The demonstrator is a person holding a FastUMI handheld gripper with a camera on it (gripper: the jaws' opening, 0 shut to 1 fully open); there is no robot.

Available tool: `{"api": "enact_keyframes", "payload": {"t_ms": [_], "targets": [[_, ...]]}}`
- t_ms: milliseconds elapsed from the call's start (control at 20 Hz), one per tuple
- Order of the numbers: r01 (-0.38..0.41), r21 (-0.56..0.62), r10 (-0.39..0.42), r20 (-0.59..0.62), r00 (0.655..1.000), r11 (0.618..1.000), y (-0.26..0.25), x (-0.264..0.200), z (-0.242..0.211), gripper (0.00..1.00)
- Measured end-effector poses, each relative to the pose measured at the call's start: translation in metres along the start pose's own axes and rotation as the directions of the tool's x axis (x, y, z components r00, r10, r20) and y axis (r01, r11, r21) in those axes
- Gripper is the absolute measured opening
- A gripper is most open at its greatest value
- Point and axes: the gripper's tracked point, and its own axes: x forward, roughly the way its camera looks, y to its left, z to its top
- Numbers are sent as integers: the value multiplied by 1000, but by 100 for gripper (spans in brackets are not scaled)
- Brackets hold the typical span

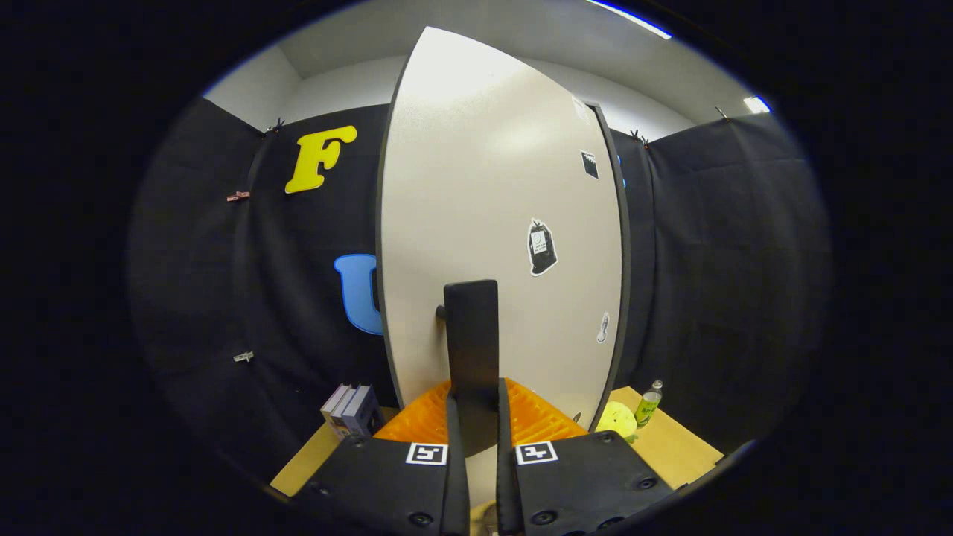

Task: Open the shoe cabinet door, grab the shoes and put them into the shoe cabinet, then close the shoe cabinet door.

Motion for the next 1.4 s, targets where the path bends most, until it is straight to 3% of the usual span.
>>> {"api": "enact_keyframes", "payload": {"t_ms": [850,1400], "targets": [[-130,2,130,-24,991,991,-70,-50,6,18],[-102,-18,102,-12,995,995,-117,-64,7,20]]}}
